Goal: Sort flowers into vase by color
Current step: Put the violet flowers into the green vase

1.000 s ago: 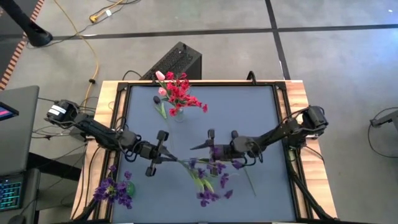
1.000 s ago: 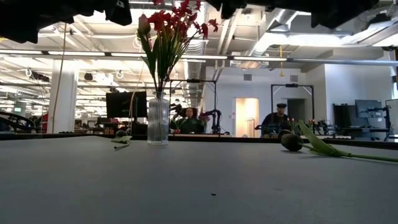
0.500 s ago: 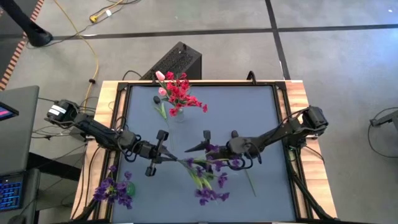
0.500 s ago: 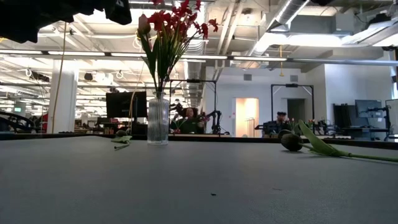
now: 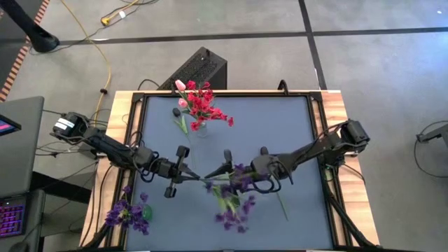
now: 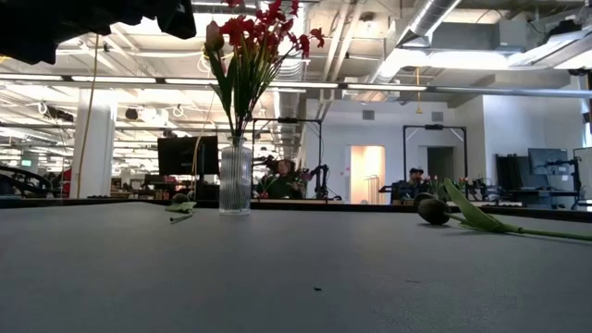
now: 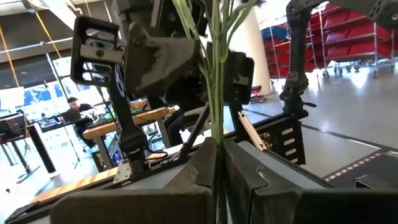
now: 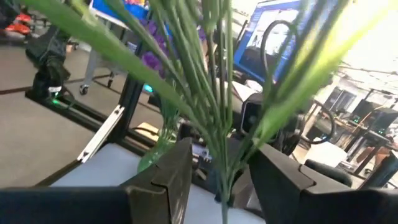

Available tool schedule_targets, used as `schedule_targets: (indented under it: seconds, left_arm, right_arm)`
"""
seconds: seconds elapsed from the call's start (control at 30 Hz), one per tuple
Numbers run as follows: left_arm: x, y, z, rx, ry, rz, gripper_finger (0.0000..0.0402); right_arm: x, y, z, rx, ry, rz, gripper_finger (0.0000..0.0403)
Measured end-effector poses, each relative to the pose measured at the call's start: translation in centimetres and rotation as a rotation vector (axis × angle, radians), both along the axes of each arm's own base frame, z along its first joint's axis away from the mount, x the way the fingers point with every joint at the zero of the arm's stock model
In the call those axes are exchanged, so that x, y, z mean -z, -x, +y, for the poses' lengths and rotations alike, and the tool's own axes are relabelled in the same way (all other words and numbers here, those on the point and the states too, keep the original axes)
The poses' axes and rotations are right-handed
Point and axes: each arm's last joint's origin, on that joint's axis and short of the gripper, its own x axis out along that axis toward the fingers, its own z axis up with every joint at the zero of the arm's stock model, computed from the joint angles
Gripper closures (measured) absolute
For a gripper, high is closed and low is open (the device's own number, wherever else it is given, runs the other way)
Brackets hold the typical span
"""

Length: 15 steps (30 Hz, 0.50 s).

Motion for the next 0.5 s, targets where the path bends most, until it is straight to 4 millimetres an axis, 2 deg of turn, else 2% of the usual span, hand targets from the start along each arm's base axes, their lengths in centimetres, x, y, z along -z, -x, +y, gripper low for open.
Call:
schedule_targets:
  seconds: [0.23, 0.4, 0.5]
  left_arm:
    - [0.0, 0.0, 0.0, 0.0, 0.003, 0.001, 0.0402]
    - [-0.06, 0.01, 0.0, 0.002, 0.013, -0.003, 0.0396]
    - [0.0, 0.0, 0.03, -0.013, 0.017, 0.005, 0.0375]
  right_arm:
    - [-0.61, -0.15, 0.03, -0.002, -0.032, -0.009, 0.0246]
    - [-0.61, -0.15, 0.03, -0.002, -0.032, -0.009, 0.0309]
    - [-0.61, -0.15, 0.03, -0.003, -0.056, -0.005, 0.0357]
